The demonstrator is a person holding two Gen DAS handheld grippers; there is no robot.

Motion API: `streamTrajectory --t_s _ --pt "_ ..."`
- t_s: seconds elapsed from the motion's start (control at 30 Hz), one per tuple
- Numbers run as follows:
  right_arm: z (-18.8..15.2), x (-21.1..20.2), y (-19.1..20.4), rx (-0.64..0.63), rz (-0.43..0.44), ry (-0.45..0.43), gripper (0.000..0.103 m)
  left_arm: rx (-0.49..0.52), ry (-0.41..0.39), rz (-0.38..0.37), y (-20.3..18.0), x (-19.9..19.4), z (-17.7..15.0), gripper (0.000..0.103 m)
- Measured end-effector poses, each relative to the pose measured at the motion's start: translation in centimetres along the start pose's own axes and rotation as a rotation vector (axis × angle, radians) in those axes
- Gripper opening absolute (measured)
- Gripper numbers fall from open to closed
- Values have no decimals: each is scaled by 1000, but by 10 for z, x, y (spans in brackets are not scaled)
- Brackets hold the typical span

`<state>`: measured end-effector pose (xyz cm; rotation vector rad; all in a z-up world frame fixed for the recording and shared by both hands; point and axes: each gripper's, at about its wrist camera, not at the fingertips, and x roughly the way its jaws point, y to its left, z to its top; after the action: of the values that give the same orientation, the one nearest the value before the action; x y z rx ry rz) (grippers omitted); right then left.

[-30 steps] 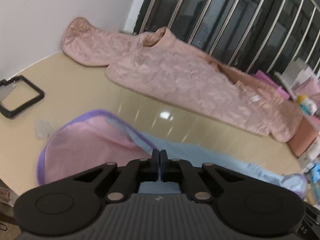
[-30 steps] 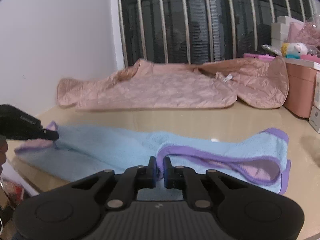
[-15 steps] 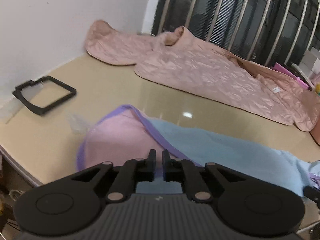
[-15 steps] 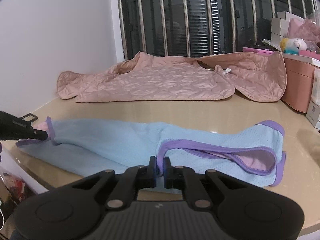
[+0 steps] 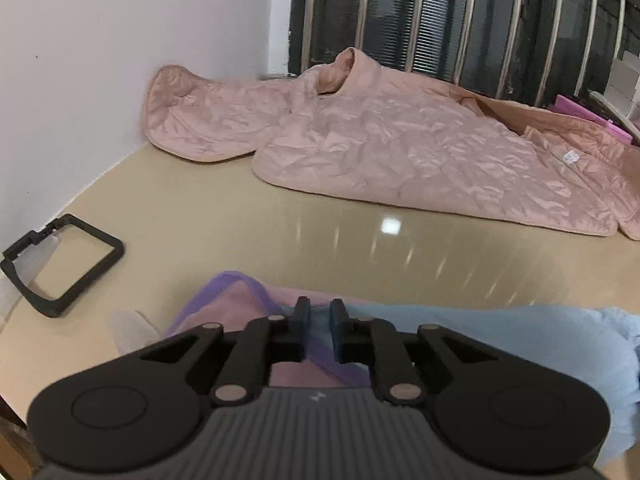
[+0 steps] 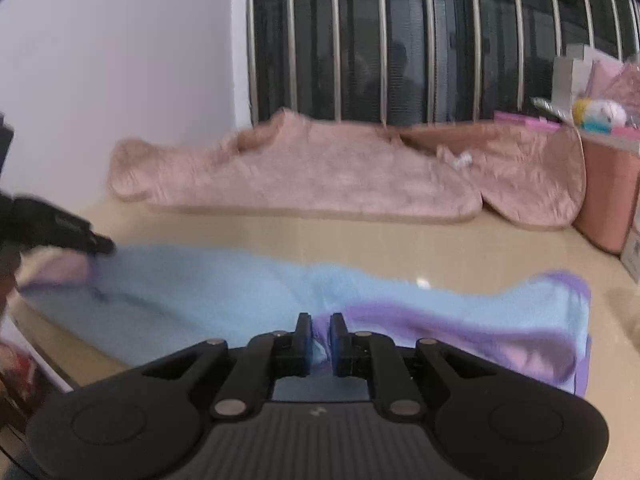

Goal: Fold clothes

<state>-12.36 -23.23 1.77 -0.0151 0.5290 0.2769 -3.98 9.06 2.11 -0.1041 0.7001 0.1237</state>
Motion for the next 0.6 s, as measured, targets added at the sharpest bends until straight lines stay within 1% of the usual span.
streamTrajectory --t_s 0.03,0.07,0.1,0.13,0.17,0.2,0.23,0.27,0.3,0.33,0.37,0.4,0.47,0.5,0.6 --pt "-1 2 1 -3 -4 1 17 -9 -2 -2 2 1 0 12" --pt "-1 0 -2 10 3 -8 25 -19 -4 1 4 0 0 13" --pt "0 -9 -8 45 21 -40 30 -31 -11 2 5 -2 -1 13" --pt "3 -18 -16 80 14 -79 30 -36 -32 -2 3 -10 -1 13" --pt "6 -25 -24 111 -17 -111 30 -41 -53 -6 1 -17 -1 17" --pt "9 -30 -32 135 -71 -143 30 -46 -73 -9 -2 -24 -1 25" --pt "13 -31 -42 144 -145 -163 29 -42 -93 -27 -7 -31 -2 30" --pt "15 -28 -51 145 -208 -165 22 -30 -98 -54 -15 -35 -4 34" --pt "16 -22 -59 146 -249 -151 18 4 -87 -90 -23 -35 -6 35" --pt "16 -14 -66 147 -274 -128 16 39 -72 -113 -31 -33 -10 35" --pt "15 -6 -71 147 -293 -105 10 66 -56 -109 -39 -29 -13 34" --pt "12 0 -75 148 -309 -79 4 89 -37 -87 -44 -24 -16 34" --pt "1 0 -80 175 -351 -60 3 103 -12 -67 -45 -17 -20 34" --pt "-4 -2 -83 192 -372 -57 3 98 -14 -69 -43 -15 -21 34" --pt "-19 -7 -87 191 -415 -85 0 111 -20 -44 -36 -13 -21 34"
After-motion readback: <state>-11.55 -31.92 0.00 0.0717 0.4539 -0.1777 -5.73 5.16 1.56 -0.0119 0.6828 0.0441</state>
